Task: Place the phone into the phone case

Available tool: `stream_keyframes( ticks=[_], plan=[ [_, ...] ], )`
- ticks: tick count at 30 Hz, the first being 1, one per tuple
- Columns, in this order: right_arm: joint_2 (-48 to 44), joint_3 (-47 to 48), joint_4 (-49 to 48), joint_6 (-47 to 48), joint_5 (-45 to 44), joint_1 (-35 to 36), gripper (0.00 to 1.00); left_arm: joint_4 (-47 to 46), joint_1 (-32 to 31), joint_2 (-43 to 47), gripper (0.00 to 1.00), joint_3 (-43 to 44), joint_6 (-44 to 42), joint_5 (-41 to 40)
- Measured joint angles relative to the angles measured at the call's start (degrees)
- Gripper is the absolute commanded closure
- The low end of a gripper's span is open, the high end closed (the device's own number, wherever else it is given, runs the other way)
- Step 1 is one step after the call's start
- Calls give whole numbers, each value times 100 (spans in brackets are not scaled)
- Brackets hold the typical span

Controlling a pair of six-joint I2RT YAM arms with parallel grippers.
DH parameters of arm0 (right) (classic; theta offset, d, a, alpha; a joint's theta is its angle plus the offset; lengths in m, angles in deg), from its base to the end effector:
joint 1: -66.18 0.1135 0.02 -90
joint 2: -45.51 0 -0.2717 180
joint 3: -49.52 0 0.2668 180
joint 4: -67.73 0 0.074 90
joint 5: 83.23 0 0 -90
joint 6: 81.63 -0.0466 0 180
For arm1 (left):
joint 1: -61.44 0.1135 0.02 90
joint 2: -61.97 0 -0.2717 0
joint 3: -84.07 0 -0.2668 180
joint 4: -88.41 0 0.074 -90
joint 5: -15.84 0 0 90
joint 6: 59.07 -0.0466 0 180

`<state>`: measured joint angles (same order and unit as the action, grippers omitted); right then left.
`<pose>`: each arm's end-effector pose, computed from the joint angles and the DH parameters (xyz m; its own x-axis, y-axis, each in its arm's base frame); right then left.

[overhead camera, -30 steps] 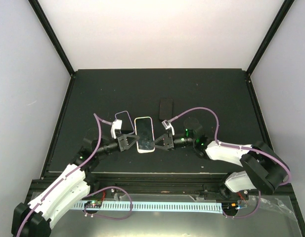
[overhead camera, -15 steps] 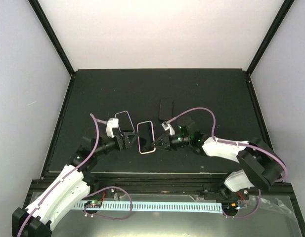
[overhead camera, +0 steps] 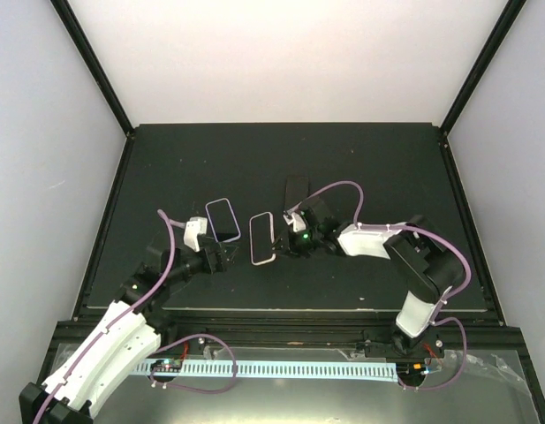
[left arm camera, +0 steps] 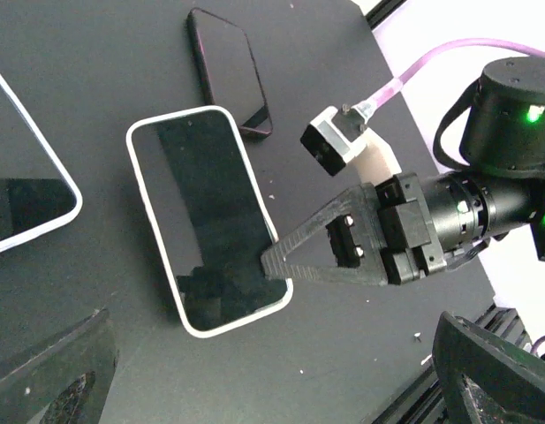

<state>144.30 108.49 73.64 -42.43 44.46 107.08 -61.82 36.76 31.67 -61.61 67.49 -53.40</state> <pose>0.2412 0.2467 0.1318 -0.9936 -0.0493 -0.1019 -0.1119 0.5647 0.8176 0.1362 -0.0808 0.2182 -0.7225 -0.2810 -0.6317 0.3115 0.6835 -0.6602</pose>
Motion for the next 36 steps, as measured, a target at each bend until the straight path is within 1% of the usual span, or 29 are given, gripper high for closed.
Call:
stream_keyframes(
  ticks=[3, 7, 11, 13, 17, 21, 23, 24, 29, 32, 36],
  plan=[
    [133, 153, 203, 151, -155, -50, 96, 109, 0, 7, 1, 0, -39, -42],
    [251, 256, 363, 278, -273, -90, 91, 179, 0, 35, 1, 0, -61, -81],
    [328, 328, 439, 352, -267, -129, 77, 212, 0, 33, 1, 0, -61, -101],
    [328, 374, 527, 409, -304, -129, 67, 229, 0, 33, 1, 0, -59, -103],
    [306, 479, 835, 623, -485, -155, 42, 258, 0, 33, 1, 0, -59, -105],
    [96, 501, 1250, 785, -745, -168, 25, 289, 0, 35, 1, 11, -59, -107],
    [-96, 503, 1440, 857, -872, -175, 13, 308, 0, 35, 1, 42, -59, -109],
    [-249, 503, 1545, 946, -931, -175, 8, 317, 0, 35, 1, 66, -57, -118],
    [-894, 533, 1985, 1182, -1182, -179, 0, 393, 0, 35, 1, 269, -42, -205],
    [-1281, 577, 2319, 1290, -1469, -179, 0, 601, 0, 33, 1, 496, -42, -382],
    [-2061, 603, 2780, 1373, -1958, -179, 0, 981, 2, 33, 1, 960, -74, -662]
  ],
)
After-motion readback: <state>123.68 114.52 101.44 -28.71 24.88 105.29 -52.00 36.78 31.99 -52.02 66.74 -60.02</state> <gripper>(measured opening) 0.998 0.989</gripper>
